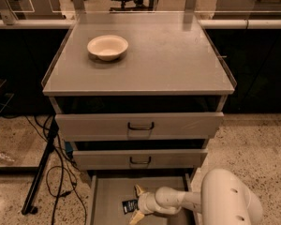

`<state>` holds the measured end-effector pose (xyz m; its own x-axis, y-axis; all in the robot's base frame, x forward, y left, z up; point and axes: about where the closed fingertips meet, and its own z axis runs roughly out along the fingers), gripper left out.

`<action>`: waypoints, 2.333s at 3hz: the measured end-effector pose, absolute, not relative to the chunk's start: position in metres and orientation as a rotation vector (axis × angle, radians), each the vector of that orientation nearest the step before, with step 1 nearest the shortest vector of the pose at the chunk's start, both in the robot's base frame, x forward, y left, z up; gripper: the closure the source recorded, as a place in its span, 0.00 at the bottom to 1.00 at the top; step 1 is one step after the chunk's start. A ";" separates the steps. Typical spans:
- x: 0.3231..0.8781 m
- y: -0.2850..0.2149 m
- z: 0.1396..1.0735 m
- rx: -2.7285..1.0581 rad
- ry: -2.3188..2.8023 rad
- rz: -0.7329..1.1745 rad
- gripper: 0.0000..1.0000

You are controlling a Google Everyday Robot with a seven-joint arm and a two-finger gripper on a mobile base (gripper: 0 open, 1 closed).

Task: Pick rxbar blueberry from bottom drawer and place on counter

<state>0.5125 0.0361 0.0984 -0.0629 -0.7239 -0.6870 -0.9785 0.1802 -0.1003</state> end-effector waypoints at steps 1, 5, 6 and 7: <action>0.514 0.036 0.097 -1.601 1.847 0.532 0.14; 0.513 0.036 0.097 -1.601 1.847 0.532 1.00; 0.513 0.036 0.097 -1.601 1.847 0.532 1.00; 0.513 0.038 0.108 -1.586 1.873 0.614 1.00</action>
Offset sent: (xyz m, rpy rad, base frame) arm 0.0011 -0.0003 -0.0010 -0.0007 0.0006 -0.0005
